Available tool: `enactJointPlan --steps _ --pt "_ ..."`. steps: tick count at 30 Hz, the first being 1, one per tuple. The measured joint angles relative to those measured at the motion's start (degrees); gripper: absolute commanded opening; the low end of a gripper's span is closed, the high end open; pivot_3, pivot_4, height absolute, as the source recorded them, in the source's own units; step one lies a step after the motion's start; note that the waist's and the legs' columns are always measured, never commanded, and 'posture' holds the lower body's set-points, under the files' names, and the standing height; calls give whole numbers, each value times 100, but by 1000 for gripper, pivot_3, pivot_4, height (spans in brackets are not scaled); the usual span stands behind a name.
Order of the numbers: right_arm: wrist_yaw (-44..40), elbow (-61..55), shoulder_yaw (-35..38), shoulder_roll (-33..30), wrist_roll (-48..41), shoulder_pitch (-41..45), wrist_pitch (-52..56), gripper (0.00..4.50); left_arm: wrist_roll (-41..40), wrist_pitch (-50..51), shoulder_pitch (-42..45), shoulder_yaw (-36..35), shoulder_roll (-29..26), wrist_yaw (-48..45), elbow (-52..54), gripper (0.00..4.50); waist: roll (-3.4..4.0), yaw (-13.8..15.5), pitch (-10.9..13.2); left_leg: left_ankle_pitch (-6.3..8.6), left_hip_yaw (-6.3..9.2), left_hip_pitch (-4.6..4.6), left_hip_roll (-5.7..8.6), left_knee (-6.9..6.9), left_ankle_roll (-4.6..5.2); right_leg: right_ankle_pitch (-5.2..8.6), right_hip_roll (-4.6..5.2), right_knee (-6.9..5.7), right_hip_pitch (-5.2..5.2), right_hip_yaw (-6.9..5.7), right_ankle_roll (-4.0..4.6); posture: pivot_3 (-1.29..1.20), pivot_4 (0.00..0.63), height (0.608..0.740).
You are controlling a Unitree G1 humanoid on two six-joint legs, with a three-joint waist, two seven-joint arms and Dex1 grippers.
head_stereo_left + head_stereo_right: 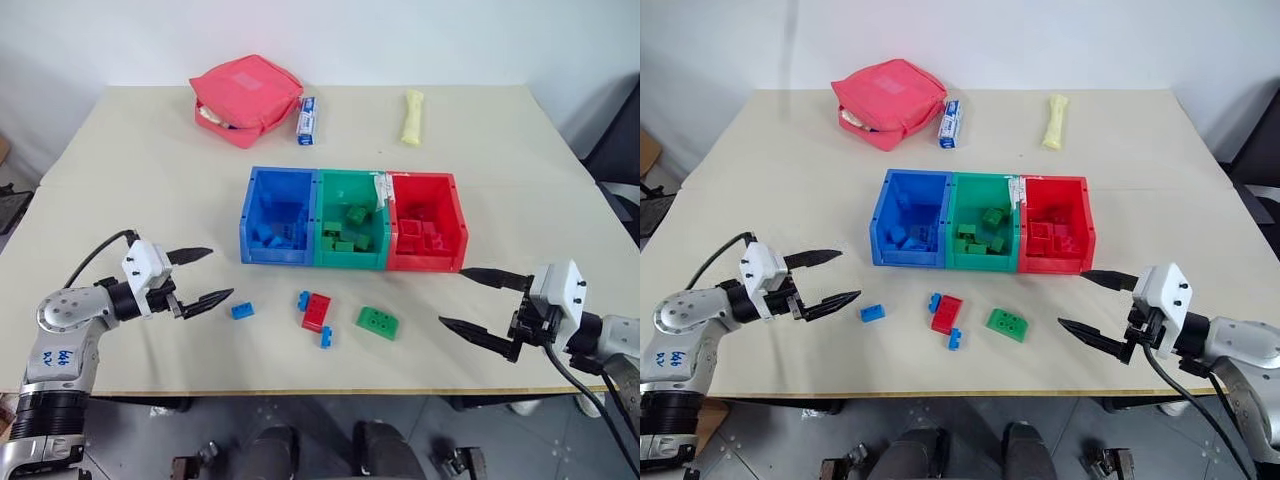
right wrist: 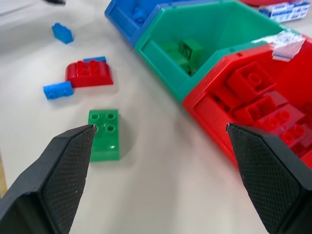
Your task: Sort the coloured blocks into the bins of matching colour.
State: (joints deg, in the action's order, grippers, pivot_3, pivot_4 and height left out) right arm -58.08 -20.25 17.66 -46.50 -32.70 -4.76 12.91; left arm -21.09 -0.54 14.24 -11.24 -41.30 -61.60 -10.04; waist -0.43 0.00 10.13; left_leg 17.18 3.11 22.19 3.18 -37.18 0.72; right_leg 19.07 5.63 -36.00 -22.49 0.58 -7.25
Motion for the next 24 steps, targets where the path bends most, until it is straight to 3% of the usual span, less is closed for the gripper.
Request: enactJointPlan --steps 6,11,16,21,24 --pt "-16 -300 236 -2 46 -629 12 4500 -126 201 191 126 121 -111 164 4472 0 80 0 0 5 0 1 -4 1 -2 1 0 6 -3 -3 0 150 740" --pt "-381 89 1056 -150 306 -1711 -175 4500 -765 1004 286 590 529 -366 1090 4472 -1 171 1 1 7 5 4 -16 6 -6 2 4 13 -3 -10 0 150 740" --pt "-569 345 1297 -193 429 -2037 -164 4500 -772 933 317 1184 627 -813 1621 4472 13 64 -8 -3 -14 -13 -2 -3 0 -7 -10 0 13 11 -8 0 150 740" --pt "-190 -529 618 -340 276 -1333 634 4500 -512 530 309 1414 572 -1234 1324 4472 16 -20 -9 -6 -15 -14 -16 -3 -6 -8 -19 -7 5 13 0 0 150 740" --pt "329 -888 -320 -451 429 -524 1464 4500 -414 360 314 1370 441 -1305 1086 4472 15 2 -9 -5 -9 -4 -14 -9 -4 -8 -14 -2 2 10 0 0 150 740"
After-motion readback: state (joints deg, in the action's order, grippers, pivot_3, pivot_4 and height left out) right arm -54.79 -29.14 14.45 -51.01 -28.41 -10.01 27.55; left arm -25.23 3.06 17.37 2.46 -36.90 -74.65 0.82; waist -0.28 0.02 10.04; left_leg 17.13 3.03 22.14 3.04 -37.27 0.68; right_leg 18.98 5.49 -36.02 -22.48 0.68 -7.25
